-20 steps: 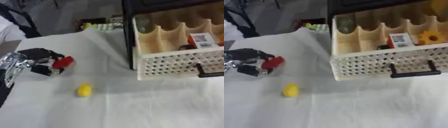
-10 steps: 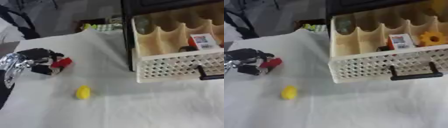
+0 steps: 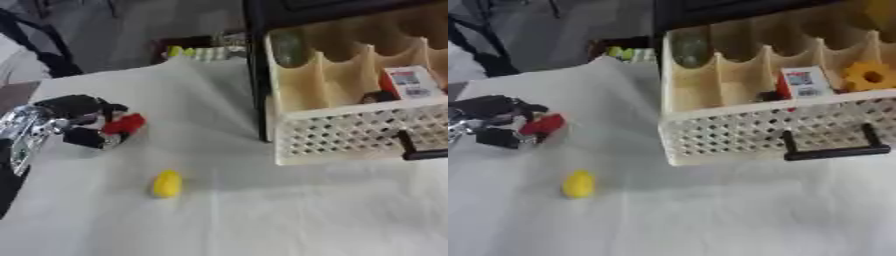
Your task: Pick up objects from table and place into drawer.
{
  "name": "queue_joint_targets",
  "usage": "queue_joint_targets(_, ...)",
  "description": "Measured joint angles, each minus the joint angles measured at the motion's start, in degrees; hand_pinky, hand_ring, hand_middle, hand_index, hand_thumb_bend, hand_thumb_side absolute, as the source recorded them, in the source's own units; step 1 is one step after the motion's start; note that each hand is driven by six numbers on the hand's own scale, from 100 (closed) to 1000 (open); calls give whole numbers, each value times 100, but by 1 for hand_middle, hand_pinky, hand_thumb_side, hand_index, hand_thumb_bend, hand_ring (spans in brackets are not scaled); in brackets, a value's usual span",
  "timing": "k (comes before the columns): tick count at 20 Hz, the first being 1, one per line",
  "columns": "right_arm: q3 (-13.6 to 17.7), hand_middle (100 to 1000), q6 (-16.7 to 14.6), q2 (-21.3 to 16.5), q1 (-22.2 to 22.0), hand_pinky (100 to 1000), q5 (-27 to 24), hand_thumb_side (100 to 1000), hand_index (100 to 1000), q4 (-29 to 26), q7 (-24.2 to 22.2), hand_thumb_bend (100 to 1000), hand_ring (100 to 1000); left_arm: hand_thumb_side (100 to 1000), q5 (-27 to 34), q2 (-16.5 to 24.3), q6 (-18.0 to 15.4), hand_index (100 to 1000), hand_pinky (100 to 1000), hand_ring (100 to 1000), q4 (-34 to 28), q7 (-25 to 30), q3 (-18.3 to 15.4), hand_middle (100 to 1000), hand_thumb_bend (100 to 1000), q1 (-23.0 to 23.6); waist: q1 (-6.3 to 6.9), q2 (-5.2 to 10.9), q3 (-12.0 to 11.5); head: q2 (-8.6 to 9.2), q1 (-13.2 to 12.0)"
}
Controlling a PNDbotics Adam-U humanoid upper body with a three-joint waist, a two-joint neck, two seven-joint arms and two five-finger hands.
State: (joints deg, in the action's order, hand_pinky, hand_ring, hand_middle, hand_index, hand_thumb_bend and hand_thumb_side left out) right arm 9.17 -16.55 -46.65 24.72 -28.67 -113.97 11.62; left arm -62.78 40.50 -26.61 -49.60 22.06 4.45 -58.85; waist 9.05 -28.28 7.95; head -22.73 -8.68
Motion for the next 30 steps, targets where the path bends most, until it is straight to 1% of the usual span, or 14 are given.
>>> queue_joint_targets(4, 10, 388, 20, 7, -7, 752, 0, 779, 642, 0, 35, 191, 741, 1000, -45, -4, -43, 851, 660, 704, 5, 23, -3, 593, 268, -15, 0, -2, 0, 0, -6)
queue_joint_targets(5, 17, 388, 25, 9, -8, 752, 0, 779, 642, 0, 44, 192, 741, 1000, -47, -5, -46, 832, 637, 681, 7, 19, -4, 572, 243, -16, 0, -3, 0, 0, -7)
queue_joint_targets(7, 34, 388, 32, 24, -17, 752, 0, 779, 641, 0, 67, 193, 742, 992, -47, -7, -38, 816, 615, 658, 9, 0, -7, 552, 229, -17, -1, -4, -6, 0, -10)
queue_joint_targets(9, 36, 388, 38, 47, -51, 753, 0, 780, 640, 0, 77, 194, 742, 924, -47, -17, -18, 788, 583, 627, 10, -42, -7, 524, 209, -21, -3, -4, -13, -1, -20)
queue_joint_targets(11, 41, 388, 51, 50, -56, 753, 0, 782, 640, 0, 91, 195, 742, 890, -47, -18, 14, 770, 568, 613, 8, -107, -7, 507, 196, -22, -4, -4, -18, -1, -24)
queue_joint_targets(15, 62, 388, 61, 65, -62, 753, 0, 781, 639, 0, 101, 196, 741, 819, -73, -19, 60, 755, 547, 596, 9, -275, -4, 489, 229, -14, -14, -4, -21, -1, -28)
queue_joint_targets(17, 75, 388, 63, 94, -88, 754, -1, 782, 638, 0, 117, 195, 742, 750, -116, -20, 71, 741, 526, 580, 14, -348, -3, 476, 222, -3, -16, -4, -17, 1, -29)
queue_joint_targets(18, 86, 388, 65, 102, -106, 754, -1, 781, 638, 0, 126, 194, 742, 702, -133, -20, 71, 736, 518, 574, 25, -380, -3, 471, 211, -2, -17, -4, -16, 3, -29)
queue_joint_targets(19, 100, 388, 67, 103, -108, 753, -2, 782, 637, 0, 132, 193, 742, 632, -141, -20, 69, 729, 504, 566, 38, -407, -3, 467, 201, -1, -17, -4, -14, 9, -29)
queue_joint_targets(21, 106, 388, 61, 105, -108, 753, -4, 780, 637, 0, 150, 191, 741, 518, -146, -20, 57, 708, 478, 541, 43, -453, -3, 447, 144, -2, -26, -4, -14, 9, -31)
queue_joint_targets(22, 106, 388, 61, 105, -108, 753, -6, 782, 637, 0, 161, 191, 741, 509, -133, -21, 53, 708, 478, 541, 43, -477, -3, 447, 148, -2, -32, -4, -13, 9, -31)
queue_joint_targets(24, 106, 388, 67, 106, -108, 753, -13, 783, 637, 0, 172, 188, 741, 399, -89, -22, 50, 691, 449, 521, 46, -511, -4, 430, 100, -2, -37, -4, -13, 9, -31)
queue_joint_targets(26, 106, 389, 71, 107, -108, 752, -17, 783, 637, 0, 176, 186, 741, 302, -16, -22, 59, 676, 424, 503, 60, -533, -4, 415, 100, -2, -40, -3, -16, 9, -31)
queue_joint_targets(30, 106, 390, 75, 119, -108, 752, -25, 783, 637, 0, 184, 185, 740, 286, 193, -23, 85, 657, 400, 484, 73, -580, -2, 396, 100, -3, -81, 4, -28, 8, -31)
